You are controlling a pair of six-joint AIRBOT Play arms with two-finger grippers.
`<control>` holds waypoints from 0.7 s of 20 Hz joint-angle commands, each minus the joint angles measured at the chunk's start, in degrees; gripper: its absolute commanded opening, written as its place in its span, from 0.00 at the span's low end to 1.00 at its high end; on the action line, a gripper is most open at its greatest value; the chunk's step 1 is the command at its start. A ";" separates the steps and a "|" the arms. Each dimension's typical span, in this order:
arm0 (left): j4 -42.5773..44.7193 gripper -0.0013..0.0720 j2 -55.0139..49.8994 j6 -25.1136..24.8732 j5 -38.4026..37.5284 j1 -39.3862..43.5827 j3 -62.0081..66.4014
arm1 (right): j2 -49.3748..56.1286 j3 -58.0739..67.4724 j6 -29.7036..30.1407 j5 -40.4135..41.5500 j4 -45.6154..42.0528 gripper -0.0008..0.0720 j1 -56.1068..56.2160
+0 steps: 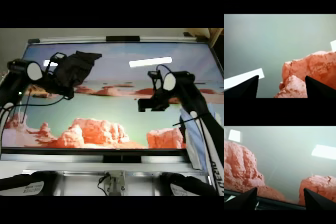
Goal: Fold the shirts.
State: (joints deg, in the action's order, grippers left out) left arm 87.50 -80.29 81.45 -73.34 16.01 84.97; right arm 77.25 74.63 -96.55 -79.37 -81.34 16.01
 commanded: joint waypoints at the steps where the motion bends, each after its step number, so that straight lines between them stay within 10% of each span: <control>1: -6.54 0.96 -1.55 4.42 8.87 0.09 -0.02 | 0.04 0.04 1.66 3.96 -0.09 0.95 0.04; 9: -6.27 0.96 -9.49 5.86 18.73 0.11 -0.02 | 0.04 0.04 1.44 7.13 5.29 0.95 0.07; 14: -6.64 0.96 -16.61 22.71 19.43 -12.11 6.19 | 0.09 0.04 1.44 7.54 9.88 0.95 0.66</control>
State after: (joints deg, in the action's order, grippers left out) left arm 81.32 -93.14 94.83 -55.24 10.15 87.96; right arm 77.30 74.63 -95.09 -72.36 -74.32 16.29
